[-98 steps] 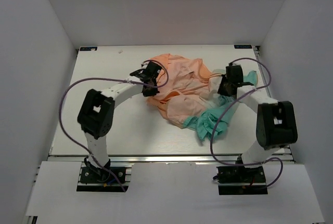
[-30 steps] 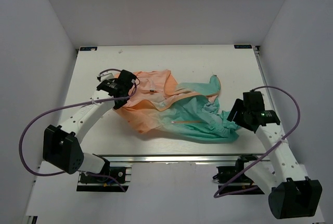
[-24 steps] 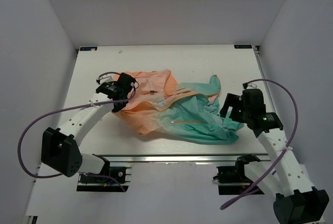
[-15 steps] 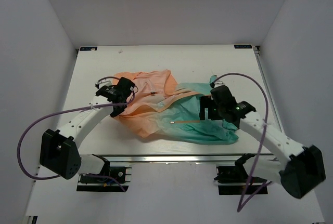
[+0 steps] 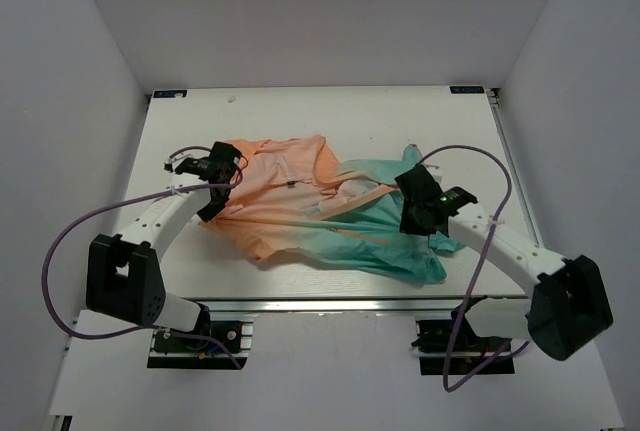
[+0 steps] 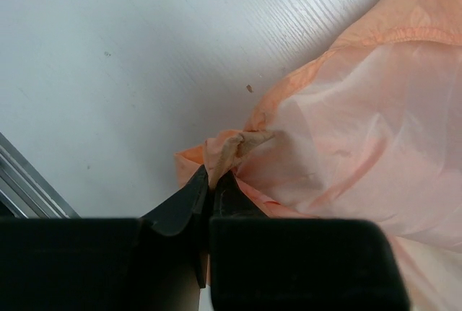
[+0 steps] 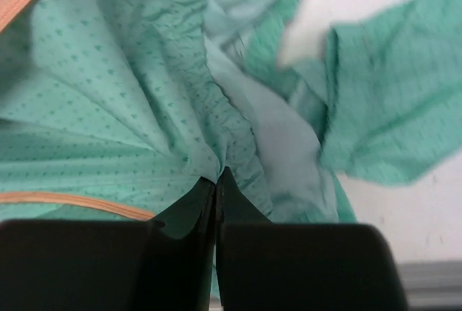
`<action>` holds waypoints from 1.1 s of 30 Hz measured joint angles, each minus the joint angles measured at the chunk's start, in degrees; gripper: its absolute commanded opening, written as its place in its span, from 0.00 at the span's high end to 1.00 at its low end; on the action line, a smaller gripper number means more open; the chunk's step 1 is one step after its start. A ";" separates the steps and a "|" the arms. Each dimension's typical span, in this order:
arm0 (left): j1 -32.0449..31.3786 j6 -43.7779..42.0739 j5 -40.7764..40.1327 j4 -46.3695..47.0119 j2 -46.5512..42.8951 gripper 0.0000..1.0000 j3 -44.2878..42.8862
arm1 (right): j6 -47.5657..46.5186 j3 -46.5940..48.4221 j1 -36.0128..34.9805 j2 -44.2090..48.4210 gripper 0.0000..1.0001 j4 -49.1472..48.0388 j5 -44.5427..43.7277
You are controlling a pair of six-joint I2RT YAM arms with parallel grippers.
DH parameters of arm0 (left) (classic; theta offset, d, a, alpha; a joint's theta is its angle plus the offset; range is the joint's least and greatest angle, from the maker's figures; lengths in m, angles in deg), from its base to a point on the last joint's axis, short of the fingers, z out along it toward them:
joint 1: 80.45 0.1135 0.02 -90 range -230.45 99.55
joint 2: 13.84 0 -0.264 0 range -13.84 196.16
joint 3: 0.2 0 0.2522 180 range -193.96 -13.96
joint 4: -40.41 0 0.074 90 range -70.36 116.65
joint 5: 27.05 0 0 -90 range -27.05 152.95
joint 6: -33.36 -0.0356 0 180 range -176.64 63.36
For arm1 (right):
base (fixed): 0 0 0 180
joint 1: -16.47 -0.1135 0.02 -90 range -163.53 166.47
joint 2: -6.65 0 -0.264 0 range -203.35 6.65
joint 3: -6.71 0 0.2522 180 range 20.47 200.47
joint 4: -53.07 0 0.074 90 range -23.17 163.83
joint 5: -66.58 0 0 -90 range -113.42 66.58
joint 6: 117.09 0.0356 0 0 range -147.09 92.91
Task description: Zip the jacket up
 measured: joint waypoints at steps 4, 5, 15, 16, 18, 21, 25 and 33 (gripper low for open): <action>0.68 0.63 0.09 0.15 0.17 0.99 -0.11 | 2.91 0.35 -0.50 7.72 1.00 9.29 1.73; 0.68 0.76 0.15 0.17 0.20 0.99 -0.11 | 3.54 0.57 -0.70 9.44 1.00 11.63 2.08; 2.14 5.62 1.60 -2.78 4.70 0.91 -0.04 | 10.10 -5.57 -0.26 4.46 0.83 16.61 2.03; 2.40 6.08 1.60 -3.19 5.03 0.89 0.11 | 10.54 -5.66 0.15 2.95 0.67 16.48 1.36; 3.06 6.51 1.33 -3.52 5.09 0.62 0.87 | 11.39 -5.66 1.07 0.26 0.53 16.74 -0.57; 3.65 6.93 1.11 -3.93 5.07 0.11 2.60 | 10.29 -5.33 1.64 -1.46 0.34 17.40 -3.17; 3.93 7.56 1.11 -5.25 4.70 0.02 2.97 | 5.16 -1.75 1.68 1.29 0.12 16.65 -4.26; 3.98 0.57 4.28 -2.29 -5.11 0.02 -0.46 | -15.47 3.74 1.53 11.58 0.11 2.80 3.52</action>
